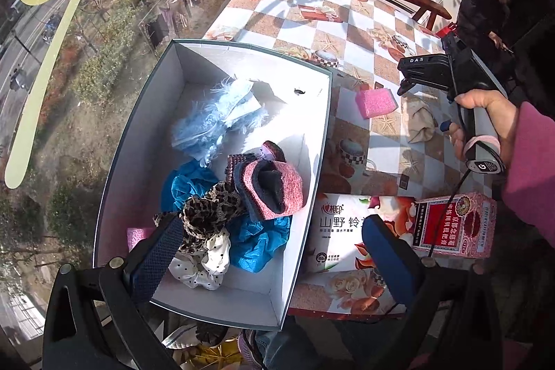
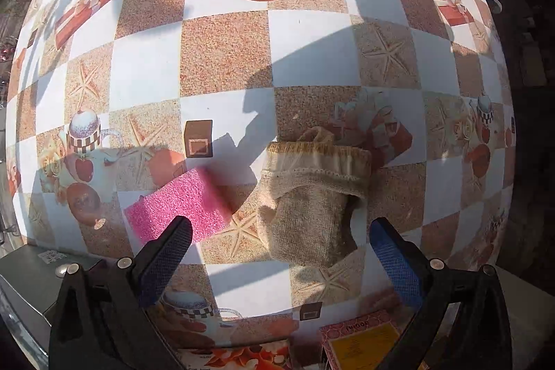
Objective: Organize soft objects
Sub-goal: 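Grasp the beige knit sock with the right gripper while the left grasps another pink foam block, then carry the beige sock and pink foam block in both grippers over the white box, then withdraw both open grippers from the box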
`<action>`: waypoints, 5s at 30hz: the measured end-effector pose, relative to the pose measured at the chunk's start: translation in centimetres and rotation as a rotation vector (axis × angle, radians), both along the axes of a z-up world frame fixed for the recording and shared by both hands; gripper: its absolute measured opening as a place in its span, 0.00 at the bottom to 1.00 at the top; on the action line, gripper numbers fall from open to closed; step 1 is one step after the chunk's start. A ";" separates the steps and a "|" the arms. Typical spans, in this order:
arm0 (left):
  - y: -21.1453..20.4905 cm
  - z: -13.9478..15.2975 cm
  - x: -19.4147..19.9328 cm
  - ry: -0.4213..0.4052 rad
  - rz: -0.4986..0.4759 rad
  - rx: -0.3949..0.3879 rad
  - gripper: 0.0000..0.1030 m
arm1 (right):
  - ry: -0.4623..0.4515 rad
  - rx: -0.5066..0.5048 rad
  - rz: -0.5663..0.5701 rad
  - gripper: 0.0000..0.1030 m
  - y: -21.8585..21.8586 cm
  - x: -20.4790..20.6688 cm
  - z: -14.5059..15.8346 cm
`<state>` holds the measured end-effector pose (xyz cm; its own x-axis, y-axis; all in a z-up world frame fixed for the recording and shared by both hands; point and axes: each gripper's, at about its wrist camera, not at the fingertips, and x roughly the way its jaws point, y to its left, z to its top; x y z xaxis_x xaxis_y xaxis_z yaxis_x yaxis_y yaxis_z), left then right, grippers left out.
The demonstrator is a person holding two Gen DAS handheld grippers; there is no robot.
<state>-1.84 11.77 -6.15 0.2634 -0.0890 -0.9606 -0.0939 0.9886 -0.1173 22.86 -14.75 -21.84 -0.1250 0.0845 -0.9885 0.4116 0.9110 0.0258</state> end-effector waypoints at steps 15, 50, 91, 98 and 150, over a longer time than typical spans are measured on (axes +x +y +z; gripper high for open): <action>-7.4 0.7 7.8 0.038 -0.155 -0.163 1.00 | 0.236 0.799 -0.198 1.00 -4.9 -10.6 6.7; -15.8 -13.7 22.3 0.239 0.203 0.037 1.00 | -0.110 0.148 0.533 0.25 -10.1 -2.1 -2.9; -19.4 -13.1 22.5 0.183 -0.023 0.107 0.71 | -0.137 0.120 0.567 0.26 -8.1 0.3 -0.5; -19.0 -8.0 19.7 0.086 -0.114 0.107 0.71 | -0.164 0.199 0.516 0.27 -8.5 -1.4 4.9; 7.9 -1.7 -3.3 0.073 0.287 0.105 0.82 | -0.212 0.300 0.952 1.00 25.0 -14.2 17.5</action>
<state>-5.18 19.63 -7.85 0.1934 0.0797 -0.9779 -0.3756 0.9268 0.0013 8.70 10.28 -4.38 -0.0950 0.2892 -0.9526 -0.5200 0.8015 0.2952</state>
